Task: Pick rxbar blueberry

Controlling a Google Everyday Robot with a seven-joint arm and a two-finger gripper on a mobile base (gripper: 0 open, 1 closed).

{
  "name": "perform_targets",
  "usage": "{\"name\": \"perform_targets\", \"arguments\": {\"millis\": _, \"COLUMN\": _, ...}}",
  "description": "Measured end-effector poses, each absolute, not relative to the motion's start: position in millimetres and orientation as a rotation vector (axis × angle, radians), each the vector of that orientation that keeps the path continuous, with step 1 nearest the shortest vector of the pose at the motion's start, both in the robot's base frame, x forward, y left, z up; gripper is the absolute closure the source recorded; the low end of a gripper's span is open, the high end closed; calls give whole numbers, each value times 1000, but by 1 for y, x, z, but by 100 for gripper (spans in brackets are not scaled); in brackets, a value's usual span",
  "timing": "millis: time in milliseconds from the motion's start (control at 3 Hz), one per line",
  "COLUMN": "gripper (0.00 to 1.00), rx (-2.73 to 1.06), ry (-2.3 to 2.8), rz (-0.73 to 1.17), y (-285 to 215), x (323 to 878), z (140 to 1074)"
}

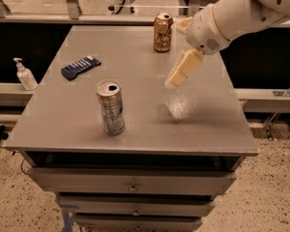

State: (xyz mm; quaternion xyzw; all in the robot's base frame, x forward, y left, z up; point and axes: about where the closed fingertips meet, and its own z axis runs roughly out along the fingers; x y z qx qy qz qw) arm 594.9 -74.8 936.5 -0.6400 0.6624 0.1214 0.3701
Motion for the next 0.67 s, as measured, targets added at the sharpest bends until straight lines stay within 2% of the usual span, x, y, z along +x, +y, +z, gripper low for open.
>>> {"name": "perform_targets", "arguments": {"millis": 333, "gripper": 0, "rx": -1568, "ry": 1660, "rz": 385, "y": -50, "x": 613, "z": 926}}
{"name": "perform_targets", "arguments": {"millis": 667, "gripper": 0, "rx": -1474, "ry": 1605, "rz": 501, "y": 8, "x": 649, "z": 904}}
